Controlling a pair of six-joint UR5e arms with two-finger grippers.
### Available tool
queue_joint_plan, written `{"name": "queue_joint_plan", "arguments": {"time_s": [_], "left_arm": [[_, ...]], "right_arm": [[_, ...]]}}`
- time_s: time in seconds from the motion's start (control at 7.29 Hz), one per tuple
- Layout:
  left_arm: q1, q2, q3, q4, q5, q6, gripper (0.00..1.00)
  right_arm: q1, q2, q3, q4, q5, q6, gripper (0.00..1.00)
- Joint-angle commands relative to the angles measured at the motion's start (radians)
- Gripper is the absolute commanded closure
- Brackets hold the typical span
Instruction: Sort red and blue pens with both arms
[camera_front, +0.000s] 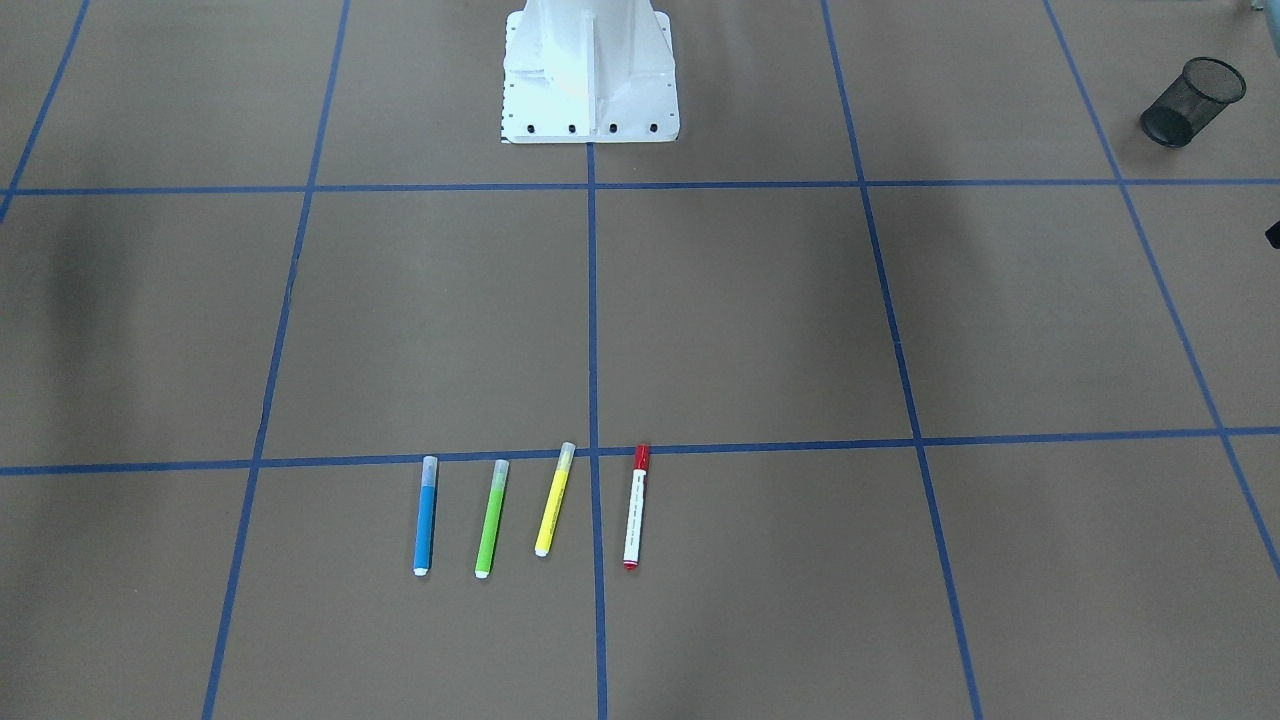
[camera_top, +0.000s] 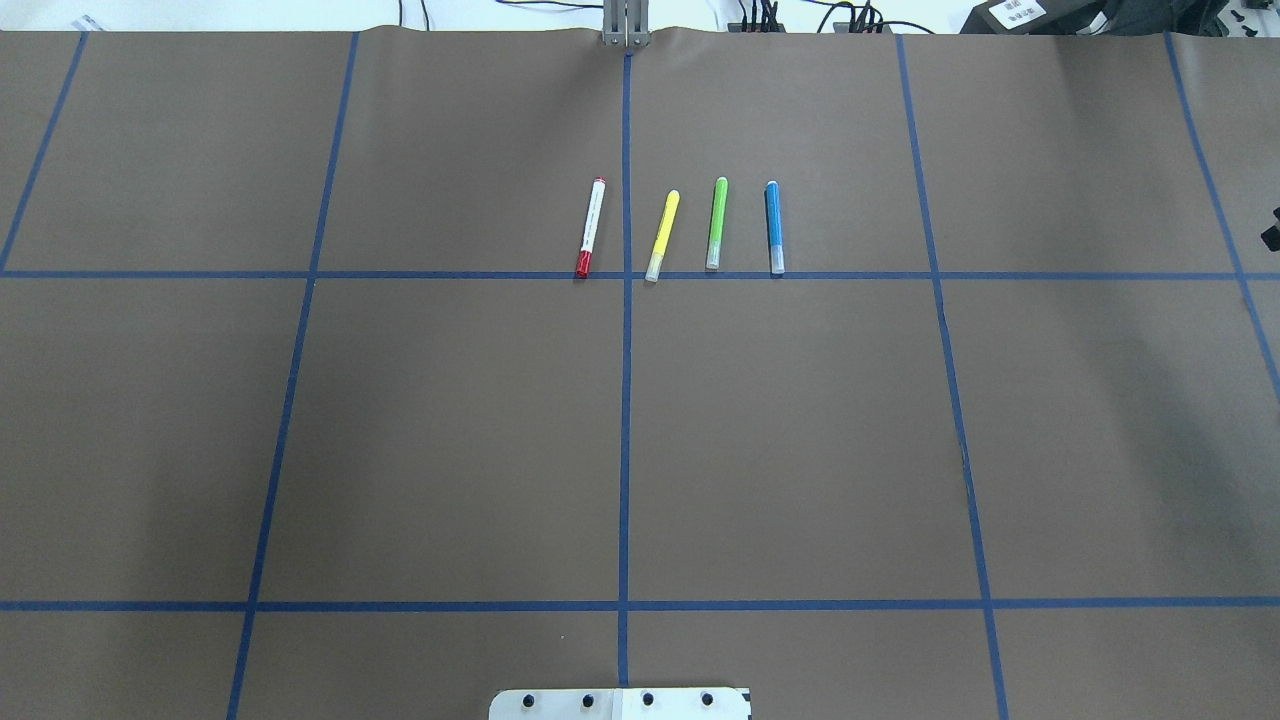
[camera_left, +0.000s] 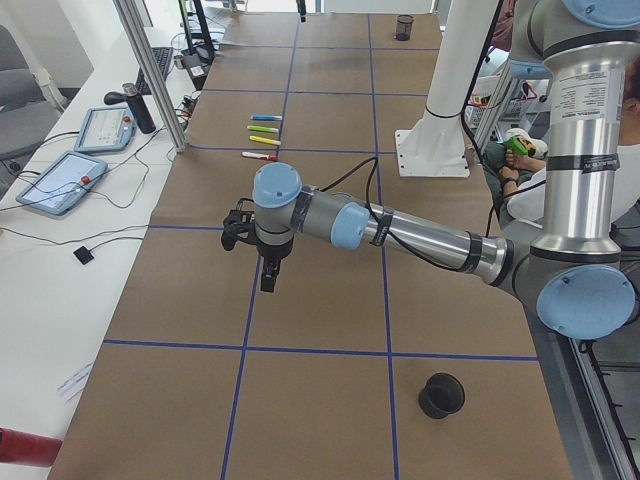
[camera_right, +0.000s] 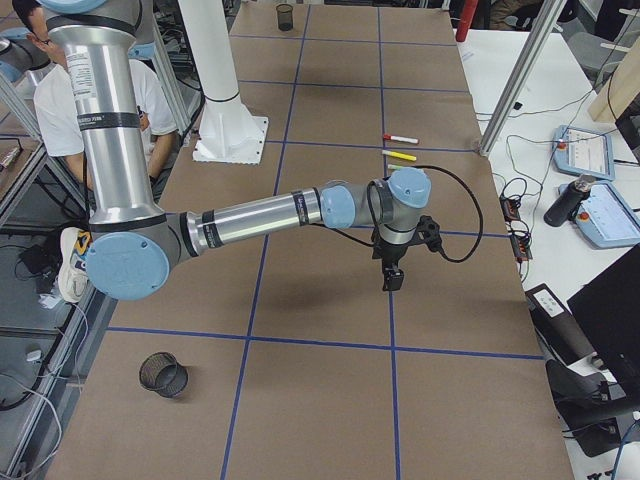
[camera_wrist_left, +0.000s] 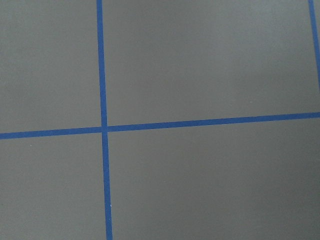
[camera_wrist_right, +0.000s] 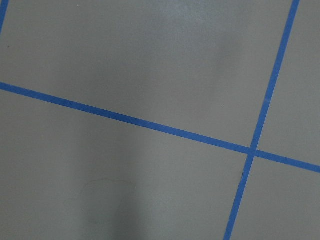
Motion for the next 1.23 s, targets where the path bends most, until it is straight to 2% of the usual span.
{"name": "queue_joint_plan", "arguments": {"time_s": [0.0,0.41,0.69,1.1], "left_arm": [[0.004,-0.011,0.001,0.010,0.001,-0.077,0.00],[0.005,0.016,-0.008,-0.001,-0.078,-0.077,0.00],[0.007,0.016,0.000,-0.001,-0.069,-0.082,0.00],[0.008,0.016,-0.005,-0.004,-0.080,-0.093,0.00]], "right_arm": [[0.001,0.000,0.003,0.002,0.012,0.007,0.00],[0.001,-0.003,0.014,0.002,0.027,0.004,0.00],[0.001,-0.008,0.022,0.003,0.047,0.001,0.00],[0.000,-0.008,0.011,0.071,0.049,0.005,0.00]]}}
